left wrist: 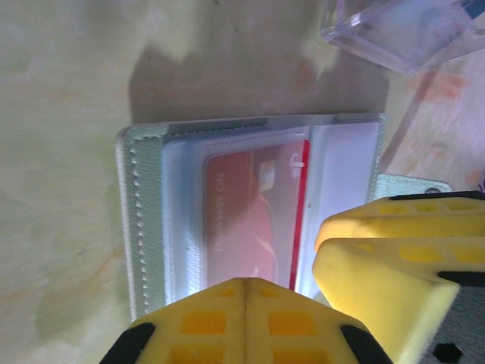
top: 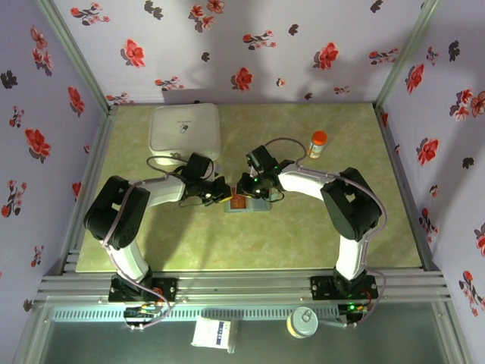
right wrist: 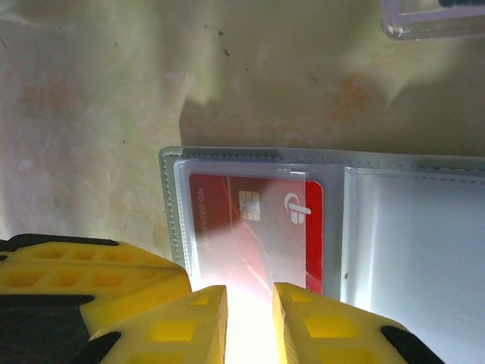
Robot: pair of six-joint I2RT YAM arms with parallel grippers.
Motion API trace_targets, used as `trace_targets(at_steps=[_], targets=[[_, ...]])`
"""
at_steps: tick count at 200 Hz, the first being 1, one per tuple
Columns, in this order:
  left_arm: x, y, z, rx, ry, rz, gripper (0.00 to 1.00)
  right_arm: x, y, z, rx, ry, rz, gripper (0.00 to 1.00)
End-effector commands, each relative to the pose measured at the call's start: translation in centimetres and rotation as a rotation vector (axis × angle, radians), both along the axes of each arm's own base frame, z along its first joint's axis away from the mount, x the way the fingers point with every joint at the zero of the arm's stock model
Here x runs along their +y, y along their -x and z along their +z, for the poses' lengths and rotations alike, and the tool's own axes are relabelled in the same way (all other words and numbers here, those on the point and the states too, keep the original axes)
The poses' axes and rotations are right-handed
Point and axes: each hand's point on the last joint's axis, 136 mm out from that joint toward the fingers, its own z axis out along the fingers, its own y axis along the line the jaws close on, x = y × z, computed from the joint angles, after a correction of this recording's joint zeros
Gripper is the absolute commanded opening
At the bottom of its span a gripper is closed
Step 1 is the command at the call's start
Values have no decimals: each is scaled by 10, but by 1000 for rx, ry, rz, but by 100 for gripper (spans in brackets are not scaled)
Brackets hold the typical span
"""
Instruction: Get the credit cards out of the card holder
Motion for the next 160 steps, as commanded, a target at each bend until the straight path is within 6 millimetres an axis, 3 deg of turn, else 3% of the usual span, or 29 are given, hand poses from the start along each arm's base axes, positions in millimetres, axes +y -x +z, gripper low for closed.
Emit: trace_targets(at_steps=[1, 90, 160], targets=[[4, -2, -9, 8, -31, -20, 0, 1, 2, -4, 9, 25, 24, 24], [16, 4, -21, 21, -85, -22, 0, -1, 3, -12, 17, 55, 40, 24], [17, 4, -17, 15, -86, -19, 0, -10, 5, -21, 14, 98, 40, 25]])
